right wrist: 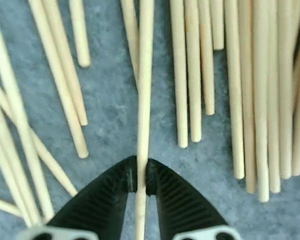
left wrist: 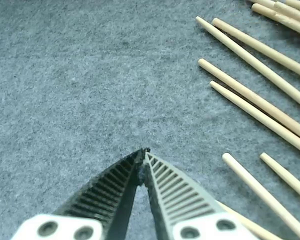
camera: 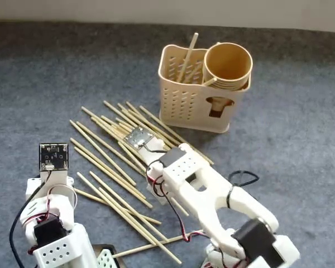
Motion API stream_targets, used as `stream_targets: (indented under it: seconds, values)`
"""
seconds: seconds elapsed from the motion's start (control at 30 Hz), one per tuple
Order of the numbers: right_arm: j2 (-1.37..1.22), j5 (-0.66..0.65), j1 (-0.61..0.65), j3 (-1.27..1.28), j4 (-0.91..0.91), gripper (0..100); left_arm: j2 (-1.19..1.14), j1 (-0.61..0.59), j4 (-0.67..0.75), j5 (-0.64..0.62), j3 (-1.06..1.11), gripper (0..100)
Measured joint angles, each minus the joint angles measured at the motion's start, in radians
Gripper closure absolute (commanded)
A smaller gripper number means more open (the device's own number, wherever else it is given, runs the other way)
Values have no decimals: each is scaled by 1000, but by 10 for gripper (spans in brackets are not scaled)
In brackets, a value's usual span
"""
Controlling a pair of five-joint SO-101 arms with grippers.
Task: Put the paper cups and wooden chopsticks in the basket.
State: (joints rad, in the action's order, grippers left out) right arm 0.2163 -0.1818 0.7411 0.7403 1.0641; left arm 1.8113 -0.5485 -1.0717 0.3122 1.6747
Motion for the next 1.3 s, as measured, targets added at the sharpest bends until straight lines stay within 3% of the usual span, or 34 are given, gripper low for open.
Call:
stream_targets:
  seconds: [0.4,0.6,0.9,1.3]
  values:
    - [445,0,0,83,26,994,0,0,0,0,0,993]
    - [671,107,-25,84,21,994,0,0,0,0,0,993]
    - [911,222,-115,132,-224,994,0,0,0,0,0,993]
    - [970,227,-155,153,-638,994,0,0,0,0,0,993]
